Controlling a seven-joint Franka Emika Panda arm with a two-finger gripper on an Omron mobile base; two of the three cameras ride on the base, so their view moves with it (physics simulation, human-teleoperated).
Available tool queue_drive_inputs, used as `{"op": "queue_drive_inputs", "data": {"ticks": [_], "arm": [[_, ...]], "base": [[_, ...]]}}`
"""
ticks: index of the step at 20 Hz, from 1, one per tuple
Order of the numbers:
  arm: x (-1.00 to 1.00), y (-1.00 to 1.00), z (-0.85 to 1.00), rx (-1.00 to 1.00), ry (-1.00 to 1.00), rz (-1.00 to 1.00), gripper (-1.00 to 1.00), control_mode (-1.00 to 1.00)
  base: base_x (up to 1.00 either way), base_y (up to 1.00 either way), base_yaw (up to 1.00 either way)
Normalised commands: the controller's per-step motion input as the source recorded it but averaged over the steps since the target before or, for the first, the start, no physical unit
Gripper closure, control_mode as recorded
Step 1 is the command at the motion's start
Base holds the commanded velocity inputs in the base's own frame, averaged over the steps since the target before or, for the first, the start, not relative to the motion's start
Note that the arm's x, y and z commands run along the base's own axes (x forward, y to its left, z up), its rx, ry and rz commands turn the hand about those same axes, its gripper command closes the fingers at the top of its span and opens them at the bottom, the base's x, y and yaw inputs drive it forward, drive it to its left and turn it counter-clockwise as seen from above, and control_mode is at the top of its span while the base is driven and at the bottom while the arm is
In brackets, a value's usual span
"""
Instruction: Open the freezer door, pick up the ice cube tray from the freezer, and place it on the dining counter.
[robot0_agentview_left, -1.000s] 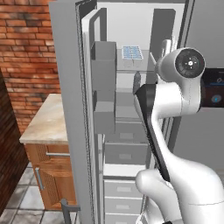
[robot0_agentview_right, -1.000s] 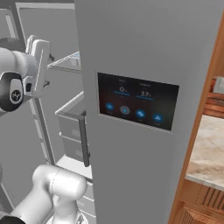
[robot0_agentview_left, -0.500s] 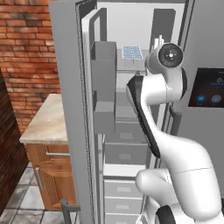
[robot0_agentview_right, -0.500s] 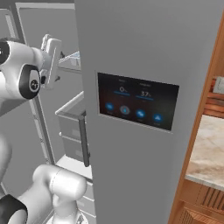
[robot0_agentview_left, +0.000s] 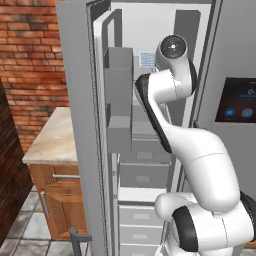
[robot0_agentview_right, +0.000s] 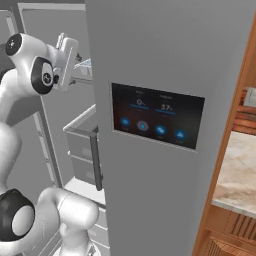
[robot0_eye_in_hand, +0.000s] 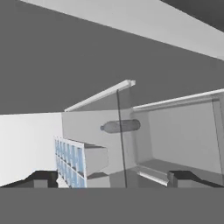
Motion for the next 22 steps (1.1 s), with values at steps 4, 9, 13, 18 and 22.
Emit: {"op": "queue_drive_inputs", "data": {"ticks": [4,9,13,18,22], "arm": [[0.36,0.0,0.0,-0.03,0.0,-0.07,-1.0,-1.0],[0.57,0.0,0.0,0.0,0.0,-0.01,-1.0,-1.0],[0.53,0.0,-0.09,0.0,0.05,0.0,-1.0,-1.0],[0.53,0.0,-0.07,0.0,0.1,0.0,-1.0,-1.0],[0.51,0.0,-0.03,0.0,0.11,0.0,-1.0,-1.0]], "base": [[0.0,0.0,0.0],[0.0,0.0,0.0],[0.0,0.0,0.0],[0.0,0.0,0.0],[0.0,0.0,0.0]]}}
